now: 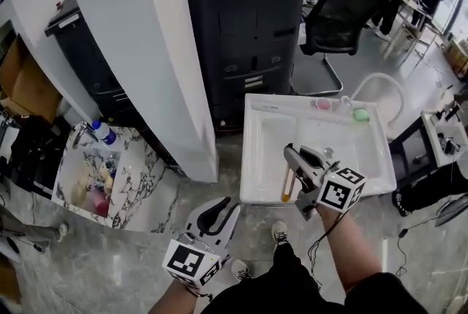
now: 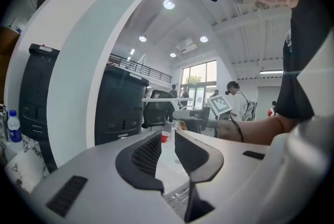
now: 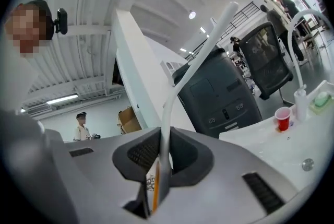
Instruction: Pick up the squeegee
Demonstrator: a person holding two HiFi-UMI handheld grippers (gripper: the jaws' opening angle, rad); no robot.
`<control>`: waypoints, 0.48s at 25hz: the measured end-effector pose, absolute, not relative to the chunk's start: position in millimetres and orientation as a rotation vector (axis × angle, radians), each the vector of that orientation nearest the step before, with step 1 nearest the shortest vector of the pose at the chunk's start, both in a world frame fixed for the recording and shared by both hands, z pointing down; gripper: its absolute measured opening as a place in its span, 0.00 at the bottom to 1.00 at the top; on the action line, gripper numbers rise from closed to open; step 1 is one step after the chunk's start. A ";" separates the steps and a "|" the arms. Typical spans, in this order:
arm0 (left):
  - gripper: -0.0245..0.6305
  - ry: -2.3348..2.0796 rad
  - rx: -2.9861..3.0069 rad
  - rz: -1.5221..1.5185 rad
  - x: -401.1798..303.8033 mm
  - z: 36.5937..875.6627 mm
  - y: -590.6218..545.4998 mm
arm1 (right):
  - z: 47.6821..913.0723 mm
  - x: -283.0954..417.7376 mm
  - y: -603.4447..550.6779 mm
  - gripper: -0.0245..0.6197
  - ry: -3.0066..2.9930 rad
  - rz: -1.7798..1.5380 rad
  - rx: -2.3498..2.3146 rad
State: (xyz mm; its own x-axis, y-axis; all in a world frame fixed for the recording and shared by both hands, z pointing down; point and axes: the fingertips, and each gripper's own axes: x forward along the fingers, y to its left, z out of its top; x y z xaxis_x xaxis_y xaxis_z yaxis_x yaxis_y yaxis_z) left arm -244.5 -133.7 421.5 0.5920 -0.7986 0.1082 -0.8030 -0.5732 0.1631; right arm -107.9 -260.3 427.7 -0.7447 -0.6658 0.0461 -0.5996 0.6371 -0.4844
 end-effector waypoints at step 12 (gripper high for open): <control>0.06 -1.232 2.669 -0.031 -208.5 400.5 -95.7 | 369.4 -60.5 -143.2 0.12 2.753 -0.431 -1.211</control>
State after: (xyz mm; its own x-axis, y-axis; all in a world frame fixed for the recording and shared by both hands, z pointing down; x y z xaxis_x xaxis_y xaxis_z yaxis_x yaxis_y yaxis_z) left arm -208.5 -95.7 400.5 0.6520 -0.7554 0.0652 -0.7512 -0.6320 0.1903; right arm -60.5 -143.2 369.4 -0.6779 -0.7349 0.0191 -0.7056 0.6432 -0.2973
